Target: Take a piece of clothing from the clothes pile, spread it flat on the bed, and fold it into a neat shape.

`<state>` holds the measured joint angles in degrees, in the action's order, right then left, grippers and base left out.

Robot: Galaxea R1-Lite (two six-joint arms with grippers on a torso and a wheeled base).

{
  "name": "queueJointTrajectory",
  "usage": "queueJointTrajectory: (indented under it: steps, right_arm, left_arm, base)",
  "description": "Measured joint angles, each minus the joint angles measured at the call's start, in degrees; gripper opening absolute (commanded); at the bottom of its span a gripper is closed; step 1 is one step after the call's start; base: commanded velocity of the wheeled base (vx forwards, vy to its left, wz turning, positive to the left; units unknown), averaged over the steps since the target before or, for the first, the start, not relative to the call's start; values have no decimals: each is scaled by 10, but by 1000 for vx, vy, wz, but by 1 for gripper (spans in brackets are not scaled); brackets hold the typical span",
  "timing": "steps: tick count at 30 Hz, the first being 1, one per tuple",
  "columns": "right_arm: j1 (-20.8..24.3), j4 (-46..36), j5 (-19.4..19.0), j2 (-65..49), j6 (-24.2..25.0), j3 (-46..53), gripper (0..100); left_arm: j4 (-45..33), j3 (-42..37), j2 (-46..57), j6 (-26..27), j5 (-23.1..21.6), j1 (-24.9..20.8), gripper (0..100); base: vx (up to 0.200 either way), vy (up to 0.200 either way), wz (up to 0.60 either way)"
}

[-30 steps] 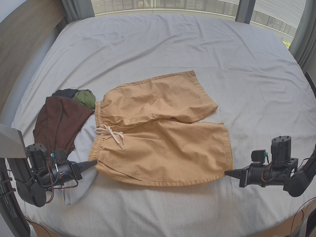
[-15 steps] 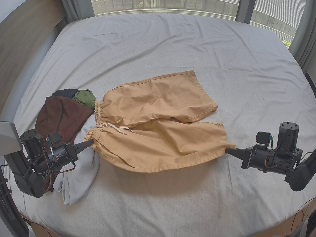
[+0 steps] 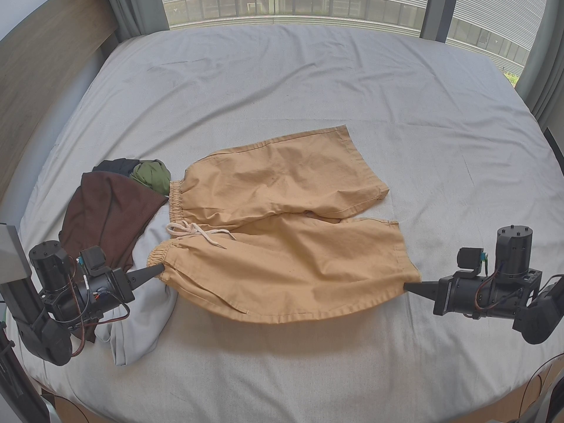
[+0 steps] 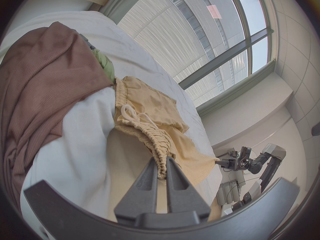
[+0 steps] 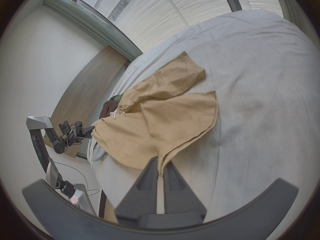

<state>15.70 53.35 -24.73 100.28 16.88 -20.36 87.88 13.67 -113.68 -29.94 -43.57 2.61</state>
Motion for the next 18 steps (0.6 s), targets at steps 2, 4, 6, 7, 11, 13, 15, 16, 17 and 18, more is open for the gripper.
queueJointTrajectory:
  steps: [2, 4, 6, 7, 11, 13, 15, 16, 17, 18]
  right_arm:
    - [1, -19, 0, -8, -4, 1, 0]
    - [2, -43, 0, -17, -11, 2, 0]
    - [3, -59, 0, -24, -18, 3, 0]
    - [3, -67, 0, -28, -22, 3, 0]
    - [4, -104, 0, -41, -38, 6, 0]
    - [5, -115, 0, -49, -40, 7, 0]
    - [7, -127, -1, -56, -41, 9, 0]
    - [8, -136, -1, -60, -42, 9, 0]
    - [10, -145, -1, -65, -42, 10, 0]
    - [12, -155, -1, -69, -44, 10, 0]
  left_arm:
    - [-5, -9, 2, 5, 0, -1, 0]
    - [-13, -19, 3, 21, 0, -1, 0]
    - [-19, -31, 3, 41, 0, -1, 0]
    - [-21, -36, 2, 52, 0, -1, 0]
    - [-24, -61, -2, 83, -11, 0, 0]
    - [-24, -69, -3, 87, -17, 0, 0]
    - [-25, -77, -3, 88, -20, 1, 0]
    - [-25, -81, -2, 88, -20, 1, 0]
    - [-25, -84, -2, 89, -21, 1, 0]
    - [-24, -87, -1, 89, -21, 2, 0]
  base:
    - [0, 0, 0]
    - [0, 0, 0]
    - [0, 0, 0]
    - [0, 0, 0]
    - [0, 0, 0]
    - [0, 0, 0]
    - [0, 0, 0]
    - [0, 0, 0]
    - [0, 0, 0]
    - [0, 0, 0]
